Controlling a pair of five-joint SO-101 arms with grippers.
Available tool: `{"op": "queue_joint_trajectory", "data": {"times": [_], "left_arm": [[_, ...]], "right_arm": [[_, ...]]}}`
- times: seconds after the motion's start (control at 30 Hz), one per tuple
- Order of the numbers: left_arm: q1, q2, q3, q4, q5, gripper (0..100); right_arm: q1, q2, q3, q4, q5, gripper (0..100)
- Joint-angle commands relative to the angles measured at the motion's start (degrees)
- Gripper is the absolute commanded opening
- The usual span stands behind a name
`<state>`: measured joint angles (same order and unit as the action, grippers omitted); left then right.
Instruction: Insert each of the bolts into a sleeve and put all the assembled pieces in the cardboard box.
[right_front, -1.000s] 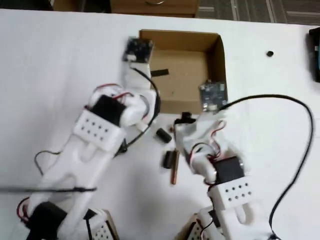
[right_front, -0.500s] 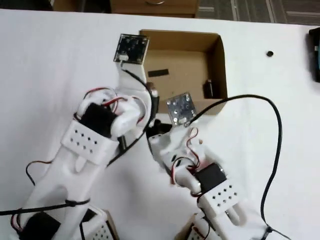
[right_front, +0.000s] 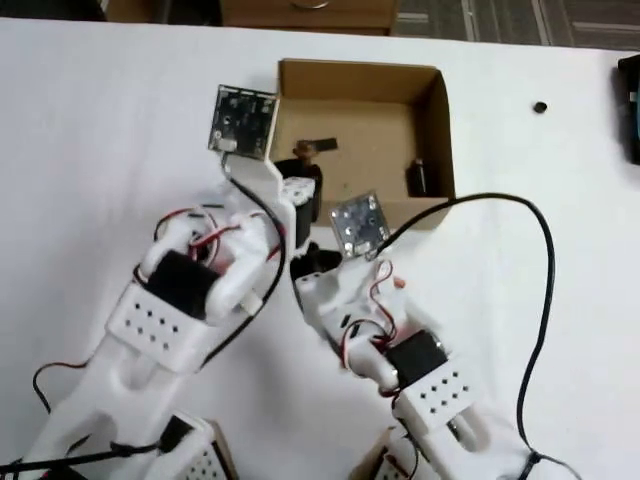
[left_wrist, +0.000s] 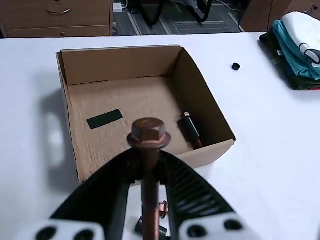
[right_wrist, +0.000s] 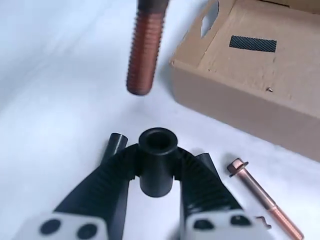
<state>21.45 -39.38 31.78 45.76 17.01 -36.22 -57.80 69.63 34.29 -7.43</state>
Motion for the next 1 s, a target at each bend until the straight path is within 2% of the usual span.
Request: {"op": "queue_joint_trajectory", "data": {"times": [0.0, 0.23, 0.4, 0.97], "left_arm": [[0.62, -2.46, -0.22, -1.49, -0.35, 2], [0.62, -2.55, -0.22, -1.49, -0.18, 2], [0.7, -2.64, 0.31, -1.49, 3.16, 2], [0.62, -2.9, 2.24, -1.49, 3.25, 2]], "right_arm": [[-0.4, -1.36, 0.26, -3.56, 0.0, 2.0], [-1.01, -1.36, 0.53, -4.62, 0.0, 2.0], [-1.8, -1.36, 0.53, -6.9, -0.35, 2.0], [0.75, -1.36, 0.53, -7.96, -0.35, 2.0]]}}
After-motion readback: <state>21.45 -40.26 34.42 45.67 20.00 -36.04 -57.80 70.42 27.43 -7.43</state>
